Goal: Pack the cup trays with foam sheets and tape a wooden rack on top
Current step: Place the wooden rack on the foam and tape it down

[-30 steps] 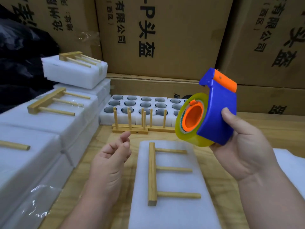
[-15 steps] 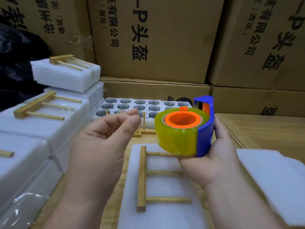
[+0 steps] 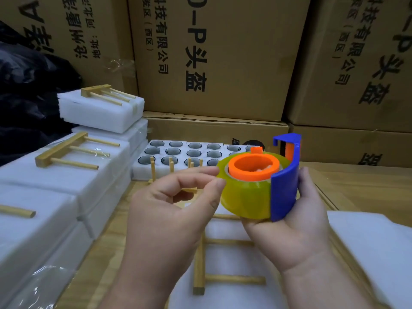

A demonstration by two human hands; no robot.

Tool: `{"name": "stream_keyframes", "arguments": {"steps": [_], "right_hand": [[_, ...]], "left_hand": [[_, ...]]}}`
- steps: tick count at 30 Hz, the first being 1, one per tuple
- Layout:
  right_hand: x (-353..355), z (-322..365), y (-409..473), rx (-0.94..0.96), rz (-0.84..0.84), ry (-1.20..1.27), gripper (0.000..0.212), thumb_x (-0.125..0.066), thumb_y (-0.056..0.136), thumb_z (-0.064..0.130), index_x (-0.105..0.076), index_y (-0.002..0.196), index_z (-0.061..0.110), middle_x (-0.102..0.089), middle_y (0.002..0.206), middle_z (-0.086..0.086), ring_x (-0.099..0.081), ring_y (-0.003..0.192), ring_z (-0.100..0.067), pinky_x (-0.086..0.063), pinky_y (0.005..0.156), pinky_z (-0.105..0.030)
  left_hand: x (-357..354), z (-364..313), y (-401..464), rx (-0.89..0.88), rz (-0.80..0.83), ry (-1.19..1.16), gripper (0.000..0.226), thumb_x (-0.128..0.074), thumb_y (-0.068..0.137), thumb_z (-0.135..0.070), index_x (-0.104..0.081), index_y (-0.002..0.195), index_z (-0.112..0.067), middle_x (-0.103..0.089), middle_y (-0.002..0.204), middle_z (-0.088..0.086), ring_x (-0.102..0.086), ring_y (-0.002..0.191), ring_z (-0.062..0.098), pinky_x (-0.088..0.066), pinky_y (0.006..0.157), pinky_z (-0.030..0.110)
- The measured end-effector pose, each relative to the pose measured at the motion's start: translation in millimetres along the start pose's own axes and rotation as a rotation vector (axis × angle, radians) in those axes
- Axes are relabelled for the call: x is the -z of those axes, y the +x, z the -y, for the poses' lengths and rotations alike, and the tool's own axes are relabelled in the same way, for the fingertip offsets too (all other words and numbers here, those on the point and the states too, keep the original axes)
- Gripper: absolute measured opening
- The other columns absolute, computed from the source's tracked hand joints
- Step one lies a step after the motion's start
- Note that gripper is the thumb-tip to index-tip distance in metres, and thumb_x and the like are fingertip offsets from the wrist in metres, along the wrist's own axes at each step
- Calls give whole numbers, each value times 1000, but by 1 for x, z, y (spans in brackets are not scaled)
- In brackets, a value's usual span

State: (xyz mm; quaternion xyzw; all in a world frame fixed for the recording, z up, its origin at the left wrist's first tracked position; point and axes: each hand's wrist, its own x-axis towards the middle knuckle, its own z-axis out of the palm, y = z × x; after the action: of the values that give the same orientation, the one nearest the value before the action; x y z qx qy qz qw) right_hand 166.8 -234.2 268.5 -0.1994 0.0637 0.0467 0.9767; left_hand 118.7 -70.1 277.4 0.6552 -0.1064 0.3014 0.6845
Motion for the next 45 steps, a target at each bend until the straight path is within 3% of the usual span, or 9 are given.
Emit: {"name": "stream_keyframes", "arguments": {"steps": [5, 9, 14, 18, 24, 30, 33, 39, 45], "right_hand": [[-16, -2, -8, 48, 92, -90, 60, -62, 90, 56, -69, 130, 12, -73, 124, -14, -69, 117, -32, -51, 101, -51], [-20, 1, -12, 136, 171, -148, 57, -64, 89, 47, -63, 135, 13, -70, 129, -12, -65, 124, -28, -54, 100, -47], [-23, -6, -17, 87, 213, -159, 63, -63, 89, 47, -58, 141, 11, -69, 131, -12, -64, 125, -29, -47, 108, -48], [-22, -19, -19, 17, 243, -134, 64, -64, 86, 48, -60, 140, 12, -69, 125, -16, -65, 113, -31, -52, 102, -46], [-19, -27, -21, -61, 282, -57, 61, -61, 89, 52, -64, 131, 9, -71, 106, -12, -70, 96, -26, -56, 89, -38], [-16, -27, -19, -33, 284, -104, 70, -59, 92, 56, -60, 138, 4, -62, 137, -21, -61, 126, -34, -46, 109, -45], [-16, -23, -19, 21, 358, -183, 62, -63, 89, 50, -69, 127, 1, -70, 125, -22, -71, 111, -34, -59, 91, -42], [-9, -6, -22, 346, 424, -910, 33, -80, 79, 39, -76, 106, 20, -78, 106, -10, -76, 98, -26, -61, 74, -31], [10, 12, -12, 728, 391, -1786, 26, -79, 72, 46, -64, 85, 30, -65, 79, 10, -59, 71, -8, -43, 59, -14]], "left_hand": [[1, 0, 2, 34, -29, -1, 22, -85, 65, -46, -76, 71, -26, -80, 96, -6, -76, 97, 19, -56, 91, 55], [6, -1, 6, 69, -124, 52, 22, -85, 66, -51, -81, 71, -30, -77, 73, -6, -72, 72, 2, -54, 67, 14], [12, 8, 12, 145, 10, 101, 34, -54, 84, -56, -80, 98, -41, -78, 102, -17, -72, 95, 3, -55, 86, 34], [9, 15, 10, 212, 225, -16, 79, -74, 74, -70, -44, 145, -53, -59, 137, -32, -57, 124, -10, -53, 89, 10], [11, 16, 12, 229, 256, -26, 110, -91, 48, -51, -37, 143, -59, -54, 148, -20, -53, 132, -4, -47, 111, 40], [11, 23, 11, 152, 305, -17, 112, -95, 48, -38, -39, 145, -48, -65, 129, -30, -60, 124, -3, -45, 106, 19], [11, 26, 10, 166, 342, -9, 118, -97, 48, -37, -38, 149, -48, -60, 139, -27, -54, 131, -3, -45, 113, 31], [16, 24, 9, 164, 345, 153, 122, -89, 46, -77, -18, 144, -74, -39, 152, -38, -31, 142, -16, -31, 116, 34], [21, 12, 14, 3, 175, 13, 73, -76, 70, -66, -53, 137, -50, -63, 137, -19, -54, 134, 4, -45, 108, 42]]}}
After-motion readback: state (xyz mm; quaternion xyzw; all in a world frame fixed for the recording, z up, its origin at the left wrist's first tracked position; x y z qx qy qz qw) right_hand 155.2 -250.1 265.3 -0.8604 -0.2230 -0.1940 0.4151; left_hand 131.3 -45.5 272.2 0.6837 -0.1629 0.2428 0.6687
